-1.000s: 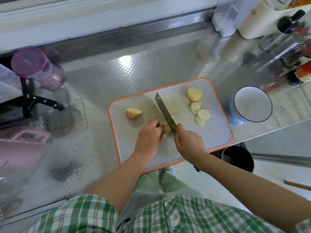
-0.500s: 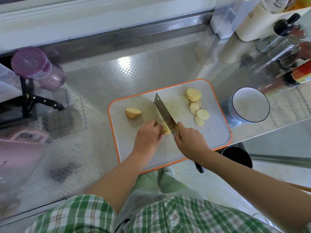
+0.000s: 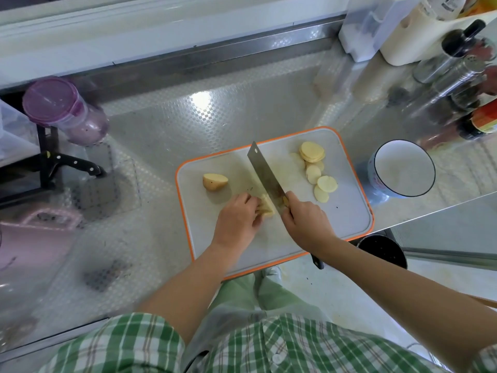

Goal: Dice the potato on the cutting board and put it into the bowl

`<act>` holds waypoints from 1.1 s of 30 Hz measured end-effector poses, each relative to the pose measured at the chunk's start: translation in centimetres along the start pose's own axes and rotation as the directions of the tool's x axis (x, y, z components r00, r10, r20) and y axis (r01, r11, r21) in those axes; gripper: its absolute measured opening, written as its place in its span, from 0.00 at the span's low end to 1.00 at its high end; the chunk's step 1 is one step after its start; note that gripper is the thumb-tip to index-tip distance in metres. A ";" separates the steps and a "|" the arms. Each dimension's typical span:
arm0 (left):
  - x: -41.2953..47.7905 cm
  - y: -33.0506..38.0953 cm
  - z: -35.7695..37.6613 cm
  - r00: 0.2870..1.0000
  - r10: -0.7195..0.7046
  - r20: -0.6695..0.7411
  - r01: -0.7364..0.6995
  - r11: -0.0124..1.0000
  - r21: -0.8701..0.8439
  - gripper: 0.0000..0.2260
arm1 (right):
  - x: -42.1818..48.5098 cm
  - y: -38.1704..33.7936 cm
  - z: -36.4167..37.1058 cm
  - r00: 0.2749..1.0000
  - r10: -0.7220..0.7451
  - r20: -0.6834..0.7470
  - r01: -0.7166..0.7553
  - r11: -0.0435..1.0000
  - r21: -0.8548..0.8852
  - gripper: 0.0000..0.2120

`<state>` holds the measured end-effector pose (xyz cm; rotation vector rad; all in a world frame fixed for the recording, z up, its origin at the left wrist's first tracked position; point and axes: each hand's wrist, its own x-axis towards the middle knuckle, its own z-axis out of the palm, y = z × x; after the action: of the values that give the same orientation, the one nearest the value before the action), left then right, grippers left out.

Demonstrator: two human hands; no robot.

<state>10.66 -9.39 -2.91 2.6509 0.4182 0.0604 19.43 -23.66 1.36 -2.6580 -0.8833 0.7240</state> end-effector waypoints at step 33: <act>0.4 0.4 -0.8 0.982 -0.182 0.054 0.180 0.983 0.047 0.05 | -0.3 -0.2 2.2 0.999 -0.039 0.018 0.041 0.992 -0.116 0.07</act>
<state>11.06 -9.21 -2.00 2.6354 0.6458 -0.0832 17.97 -23.49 -0.35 -2.7300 -1.0091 0.7051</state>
